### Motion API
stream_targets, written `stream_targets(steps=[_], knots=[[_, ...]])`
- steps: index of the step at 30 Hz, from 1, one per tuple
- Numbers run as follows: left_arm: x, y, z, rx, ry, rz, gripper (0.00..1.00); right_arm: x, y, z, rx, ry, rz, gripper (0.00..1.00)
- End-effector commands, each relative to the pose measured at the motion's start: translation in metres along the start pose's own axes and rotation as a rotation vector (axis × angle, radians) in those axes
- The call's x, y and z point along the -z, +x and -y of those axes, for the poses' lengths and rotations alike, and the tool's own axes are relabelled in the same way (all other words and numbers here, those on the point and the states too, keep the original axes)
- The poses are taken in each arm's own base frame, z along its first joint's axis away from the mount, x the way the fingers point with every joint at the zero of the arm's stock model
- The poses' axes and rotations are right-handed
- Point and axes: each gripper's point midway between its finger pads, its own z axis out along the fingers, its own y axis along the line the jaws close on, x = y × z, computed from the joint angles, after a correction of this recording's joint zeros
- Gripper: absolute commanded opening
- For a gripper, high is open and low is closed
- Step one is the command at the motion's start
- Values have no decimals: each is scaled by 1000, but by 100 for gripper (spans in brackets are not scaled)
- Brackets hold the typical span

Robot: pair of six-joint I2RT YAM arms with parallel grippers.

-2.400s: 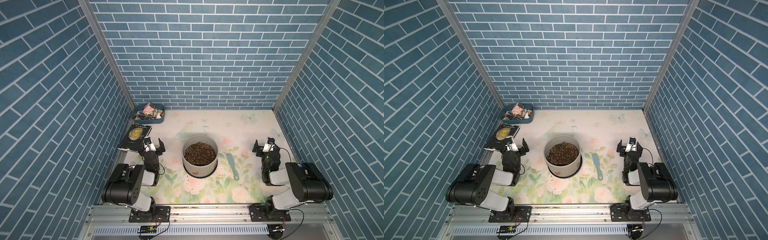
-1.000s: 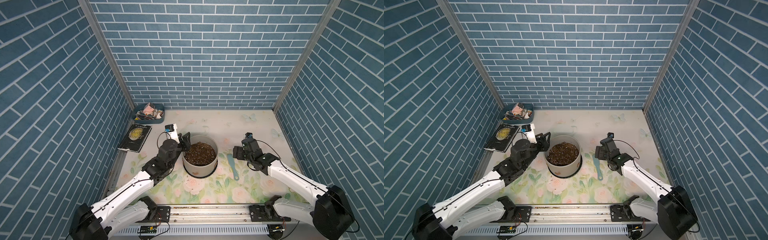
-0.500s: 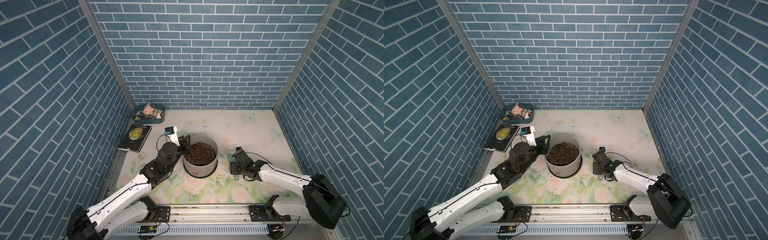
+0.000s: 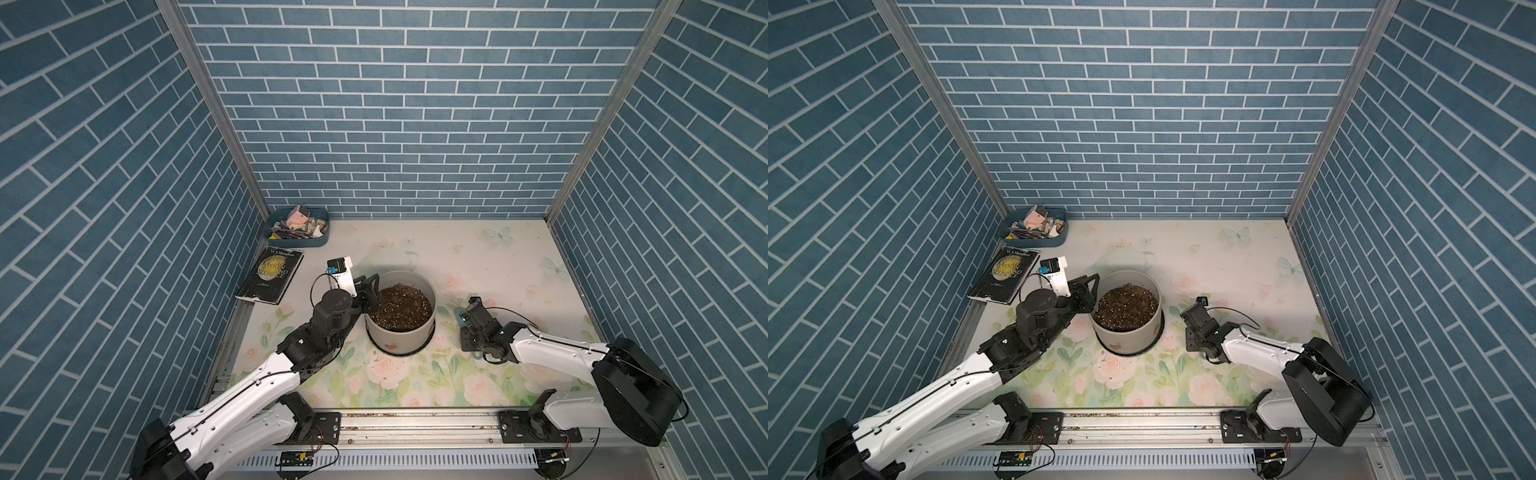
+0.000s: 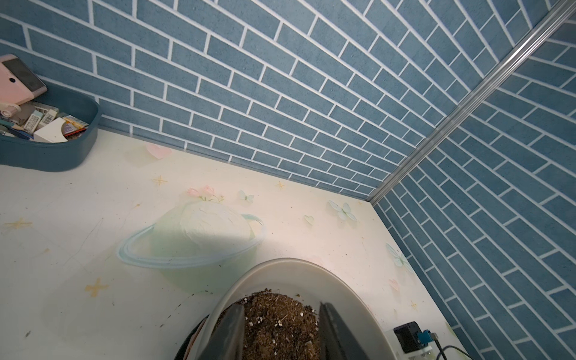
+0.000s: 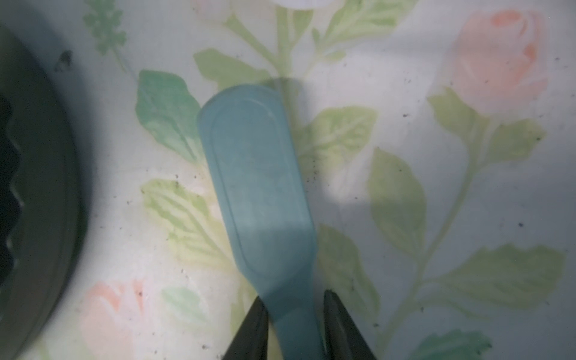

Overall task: Scrub the dried mud off the ceramic pot
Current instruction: Pick up the brush from the center of the board.

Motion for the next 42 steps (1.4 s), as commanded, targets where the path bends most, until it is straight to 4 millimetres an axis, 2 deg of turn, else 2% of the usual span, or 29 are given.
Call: stream_targets(steps=[1, 3, 6, 8, 10, 12, 16, 19, 21, 24, 29, 32, 38, 42], knots=[[-1, 6, 3, 2, 24, -11, 46, -3, 24, 13, -15, 41, -73, 26], [-1, 5, 6, 5, 36, -12, 47, 2, 20, 11, -14, 34, -62, 19], [-3, 5, 13, 15, 67, -22, 51, 11, 8, 7, -3, 23, -34, 2], [-4, 5, 22, 19, 106, -32, 55, 22, -7, -2, 8, -10, 5, 0], [-3, 3, 32, 22, 152, -41, 60, 44, -33, -17, 14, -74, 76, 0], [0, -3, 45, 30, 216, -40, 69, 83, -72, -42, 21, -195, 187, 0], [16, -21, 78, 64, 394, -8, 86, 165, -128, -102, 70, -524, 371, 0], [32, -31, 101, 101, 561, 11, 99, 223, -144, -145, 140, -828, 452, 0], [41, -35, 111, 136, 661, 17, 100, 252, -149, -161, 166, -975, 482, 0], [52, -44, 122, 171, 773, 31, 100, 282, -150, -178, 213, -1137, 499, 0], [65, -58, 125, 187, 853, 78, 100, 303, -142, -189, 262, -1264, 470, 0], [62, -54, 127, 177, 877, 62, 100, 314, -137, -190, 275, -1311, 466, 0], [57, -49, 134, 196, 948, 31, 100, 320, -131, -191, 286, -1351, 443, 0], [58, -50, 144, 198, 1016, 15, 100, 318, -128, -194, 287, -1370, 414, 0]])
